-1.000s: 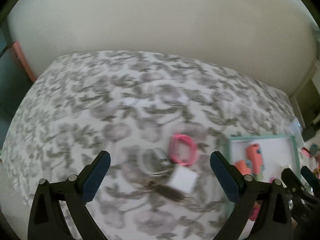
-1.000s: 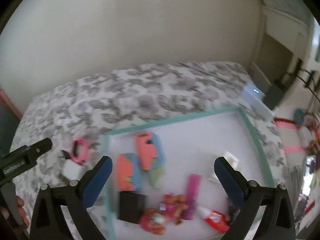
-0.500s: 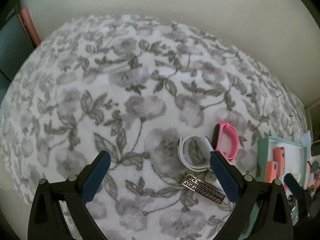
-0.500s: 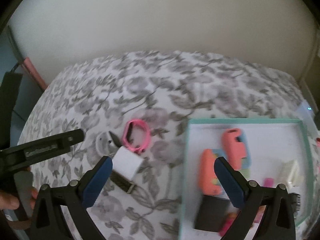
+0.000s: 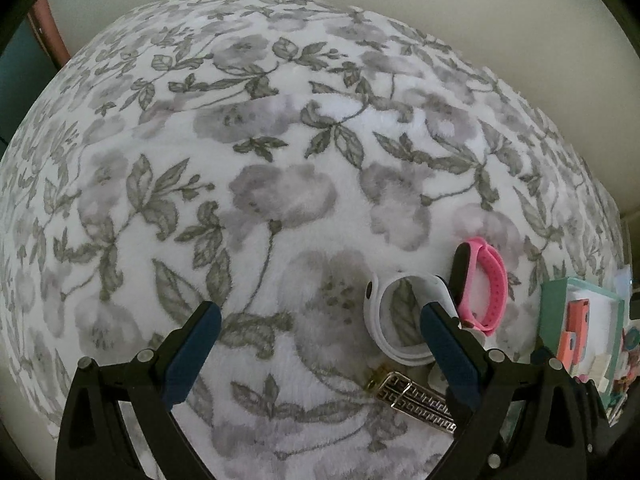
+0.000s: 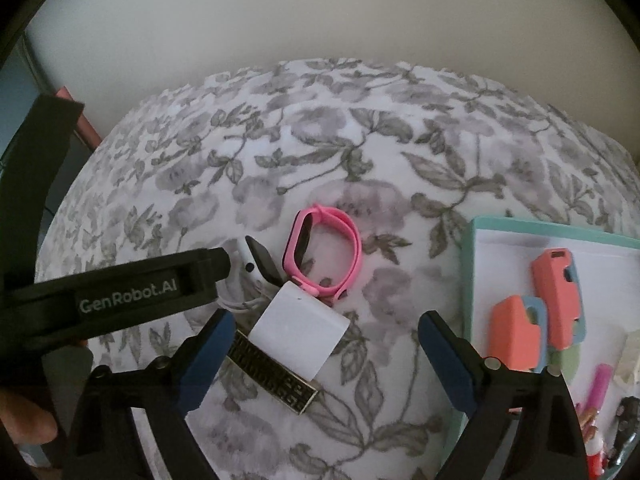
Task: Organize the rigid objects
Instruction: 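Move both tools back over the white earbud case and white charger block, then grasp the white earbud case with left gripper while right gripper grasps white charger block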
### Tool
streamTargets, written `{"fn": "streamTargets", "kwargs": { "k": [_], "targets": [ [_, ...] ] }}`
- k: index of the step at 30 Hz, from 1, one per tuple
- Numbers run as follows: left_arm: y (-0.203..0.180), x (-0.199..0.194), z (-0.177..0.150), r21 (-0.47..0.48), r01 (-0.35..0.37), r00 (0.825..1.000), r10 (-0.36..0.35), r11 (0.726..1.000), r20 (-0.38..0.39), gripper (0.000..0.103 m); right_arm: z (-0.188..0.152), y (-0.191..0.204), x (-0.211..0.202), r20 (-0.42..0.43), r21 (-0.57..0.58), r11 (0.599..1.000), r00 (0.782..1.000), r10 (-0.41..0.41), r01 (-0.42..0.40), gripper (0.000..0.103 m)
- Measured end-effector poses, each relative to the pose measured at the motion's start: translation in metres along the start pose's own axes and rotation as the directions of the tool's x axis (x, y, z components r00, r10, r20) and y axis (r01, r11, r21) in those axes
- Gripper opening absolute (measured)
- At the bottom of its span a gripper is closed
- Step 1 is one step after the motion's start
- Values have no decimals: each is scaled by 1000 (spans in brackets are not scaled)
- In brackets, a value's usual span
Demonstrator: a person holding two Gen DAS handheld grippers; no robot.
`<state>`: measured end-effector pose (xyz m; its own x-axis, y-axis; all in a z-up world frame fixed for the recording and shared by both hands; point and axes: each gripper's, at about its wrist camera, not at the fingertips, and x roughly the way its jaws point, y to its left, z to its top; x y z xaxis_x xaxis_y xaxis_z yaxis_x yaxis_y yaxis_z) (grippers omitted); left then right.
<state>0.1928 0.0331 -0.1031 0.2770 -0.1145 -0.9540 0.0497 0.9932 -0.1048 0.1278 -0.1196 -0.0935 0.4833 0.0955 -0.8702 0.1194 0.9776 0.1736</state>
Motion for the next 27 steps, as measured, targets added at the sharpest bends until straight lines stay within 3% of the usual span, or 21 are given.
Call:
{"fn": "streamTargets", "kwargs": {
  "k": [11,12,15,19,23,27],
  "targets": [
    [-15,22,2,35,-21,999,22,999,-36,98,4,0,15,-28,22,1000,999,16,-16,87],
    [-16,23,1,40,-22,999,23,999,-37,88,4,0,16,-31,25,999,999,23,-23,85],
    [-19,27,-2,55,-40,998,42,998,-37,73,4,1,17,-36,28,999,998,45,-44,76],
    [-25,24,-2,69,6,1000,-4,998,-22,47,4,5,17,-38,21,997,996,78,-77,61],
    [-38,23,-1,102,46,999,-44,994,-23,18,4,8,16,-38,2,997,996,76,-76,61],
    [-47,21,-1,120,51,999,-49,991,-22,12,4,5,15,-43,10,997,996,78,-78,61]
  ]
}}
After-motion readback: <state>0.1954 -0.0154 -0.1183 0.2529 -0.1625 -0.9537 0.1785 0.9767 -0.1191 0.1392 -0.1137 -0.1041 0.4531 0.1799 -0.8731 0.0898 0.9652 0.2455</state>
